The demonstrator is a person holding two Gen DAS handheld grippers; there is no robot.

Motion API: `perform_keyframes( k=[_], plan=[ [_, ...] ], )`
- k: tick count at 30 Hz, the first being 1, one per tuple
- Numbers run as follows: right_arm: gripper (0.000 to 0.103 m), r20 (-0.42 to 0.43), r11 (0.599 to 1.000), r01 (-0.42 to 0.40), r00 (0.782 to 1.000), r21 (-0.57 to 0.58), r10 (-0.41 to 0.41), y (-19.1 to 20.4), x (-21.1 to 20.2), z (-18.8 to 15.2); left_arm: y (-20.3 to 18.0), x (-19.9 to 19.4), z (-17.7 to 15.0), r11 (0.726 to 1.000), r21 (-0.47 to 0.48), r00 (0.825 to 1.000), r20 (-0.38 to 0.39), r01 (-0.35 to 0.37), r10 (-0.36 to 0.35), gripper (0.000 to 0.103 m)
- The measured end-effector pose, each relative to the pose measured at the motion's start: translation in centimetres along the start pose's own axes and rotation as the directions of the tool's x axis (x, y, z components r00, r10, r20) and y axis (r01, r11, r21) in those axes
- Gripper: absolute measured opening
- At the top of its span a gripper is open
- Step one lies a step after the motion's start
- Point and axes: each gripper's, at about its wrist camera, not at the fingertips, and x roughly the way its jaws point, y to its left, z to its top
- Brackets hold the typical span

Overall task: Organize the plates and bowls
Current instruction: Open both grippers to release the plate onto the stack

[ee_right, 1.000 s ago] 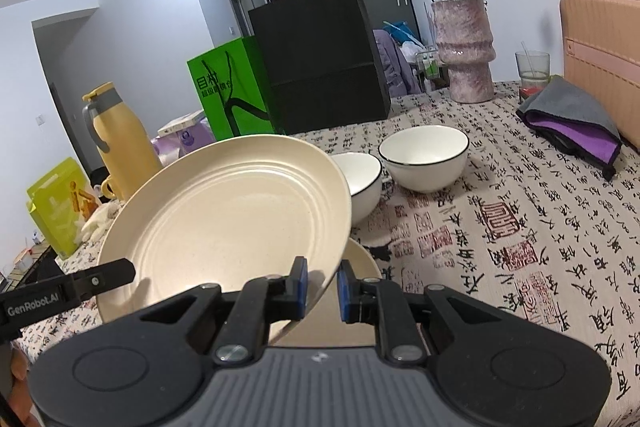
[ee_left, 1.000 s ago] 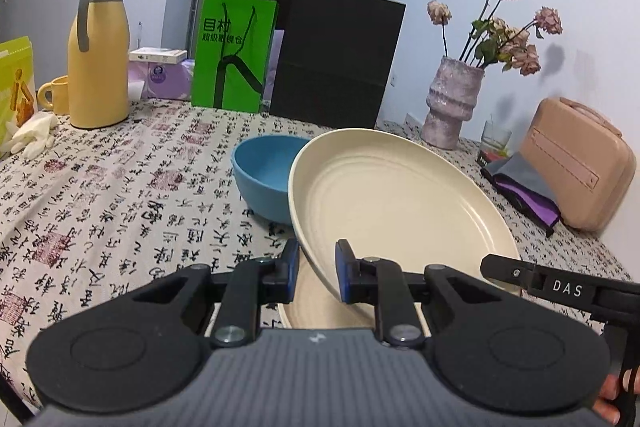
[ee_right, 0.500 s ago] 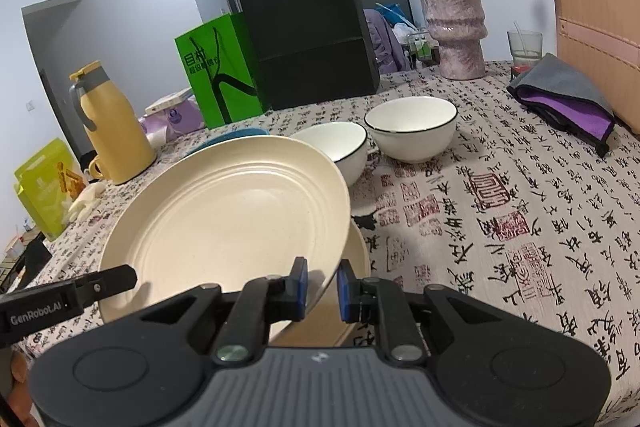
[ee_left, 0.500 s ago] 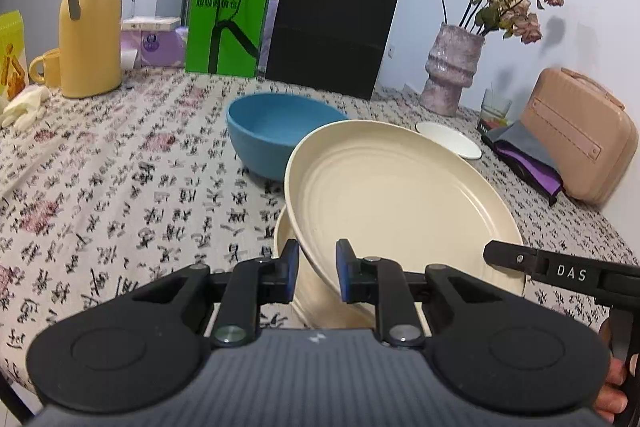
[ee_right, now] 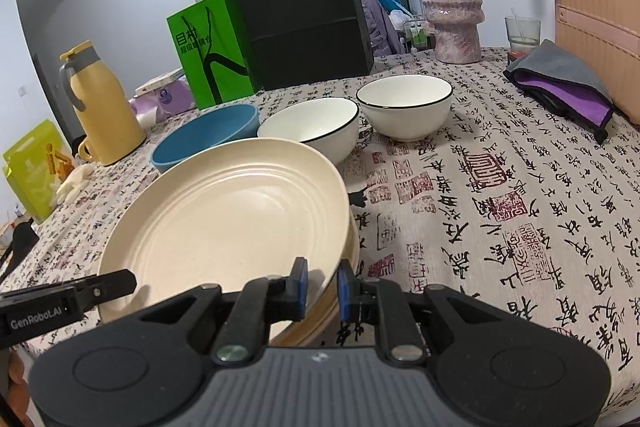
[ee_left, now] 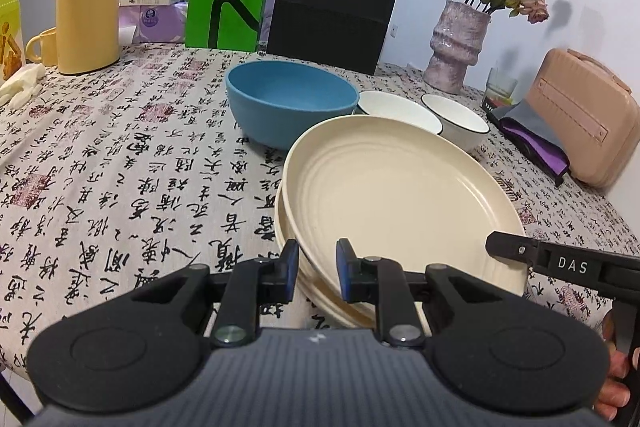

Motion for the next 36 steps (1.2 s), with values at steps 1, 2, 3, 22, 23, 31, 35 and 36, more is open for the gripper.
perform_keyframes(
  k=[1,2,3,22,23,31,35,36],
  plan=[
    [0.015,0.002,1.000,0.003,1.000,-0.006,-0.003,0.1,0.0,0.0,0.0,0.0,-0.1,1.000,0.000,1.000,-0.003,-0.001,0.001,0.020],
    [0.015,0.003,1.000,0.005,1.000,-0.011,-0.005,0.1,0.0,0.0,0.0,0.1,-0.1,1.000,0.002,1.000,-0.004,-0.002,0.002,0.020],
    [0.015,0.004,1.000,0.008,1.000,-0.014,-0.008,0.2,0.0,0.0,0.0,0.1,-0.1,1.000,0.002,1.000,-0.006,-0.003,0.003,0.020],
    [0.020,0.051,0.969,0.139,0.990,-0.202,-0.132,2.6,0.5,-0.3,-1.7,0.8,-0.1,0.992,0.096,0.997,-0.014,-0.077,0.078,0.020],
    [0.020,0.051,0.965,0.148,0.989,-0.218,-0.141,2.8,0.6,-0.3,-1.8,0.9,-0.1,0.991,0.102,0.996,-0.017,-0.084,0.086,0.020],
    [0.022,0.049,0.938,0.194,0.981,-0.287,-0.188,3.9,0.9,-0.6,-2.4,1.3,0.1,0.983,0.142,0.993,-0.030,-0.113,0.118,0.021],
    [0.022,0.044,0.930,0.207,0.978,-0.304,-0.203,4.0,1.2,-0.8,-2.6,1.5,0.1,0.979,0.162,0.991,-0.033,-0.125,0.132,0.021],
    [0.022,0.045,0.929,0.208,0.978,-0.307,-0.204,4.0,1.2,-0.8,-2.7,1.5,0.1,0.979,0.163,0.991,-0.035,-0.125,0.133,0.021]
  ],
)
